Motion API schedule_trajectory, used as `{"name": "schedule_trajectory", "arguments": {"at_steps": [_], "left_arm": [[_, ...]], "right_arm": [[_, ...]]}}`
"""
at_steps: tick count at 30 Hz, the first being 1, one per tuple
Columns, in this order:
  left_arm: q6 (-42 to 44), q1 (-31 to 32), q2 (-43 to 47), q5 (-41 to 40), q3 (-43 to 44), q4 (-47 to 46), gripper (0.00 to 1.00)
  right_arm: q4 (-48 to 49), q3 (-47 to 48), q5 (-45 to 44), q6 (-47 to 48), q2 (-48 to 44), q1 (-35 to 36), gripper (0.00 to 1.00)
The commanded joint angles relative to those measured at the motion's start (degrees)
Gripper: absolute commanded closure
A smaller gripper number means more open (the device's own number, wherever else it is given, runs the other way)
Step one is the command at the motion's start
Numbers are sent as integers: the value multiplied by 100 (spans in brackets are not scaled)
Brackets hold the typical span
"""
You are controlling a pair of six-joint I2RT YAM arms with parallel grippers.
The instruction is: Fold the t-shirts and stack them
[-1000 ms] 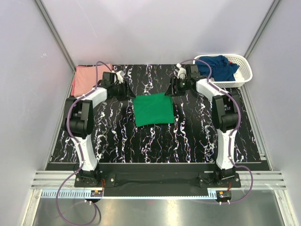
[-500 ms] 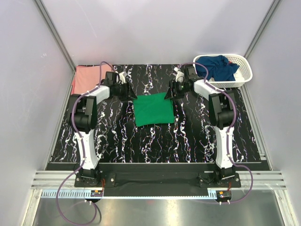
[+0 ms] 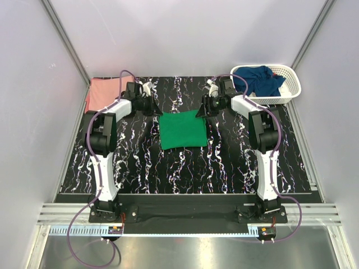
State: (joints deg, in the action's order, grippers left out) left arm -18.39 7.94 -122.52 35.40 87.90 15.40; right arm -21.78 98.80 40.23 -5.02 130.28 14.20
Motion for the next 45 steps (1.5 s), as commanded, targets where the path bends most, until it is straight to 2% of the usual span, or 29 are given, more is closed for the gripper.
{"name": "schedule_trajectory", "arguments": {"at_steps": [1,3,19,40,43,44,45], "left_arm": [[38,5,-175,257,289,-134,97],[11,5,-202,266,333,-134,100],[-112,-21,-553,266,482,-116,100],[-261,-56,-817,362,676,-116,100],[-296,-56,-791,363,650,-142,100],[-323,-56,-765,363,606,-177,100],[-358,-56,-686,380,571,-212,100]], "right_arm": [[297,165,222,1,77,-57,48],[332,165,196,-8,103,-57,45],[437,121,-164,-122,-134,-110,42],[376,666,46,1,569,-119,38],[429,623,126,-26,569,-128,47],[507,553,126,-43,508,-119,53],[552,500,91,-78,455,-128,66]]}}
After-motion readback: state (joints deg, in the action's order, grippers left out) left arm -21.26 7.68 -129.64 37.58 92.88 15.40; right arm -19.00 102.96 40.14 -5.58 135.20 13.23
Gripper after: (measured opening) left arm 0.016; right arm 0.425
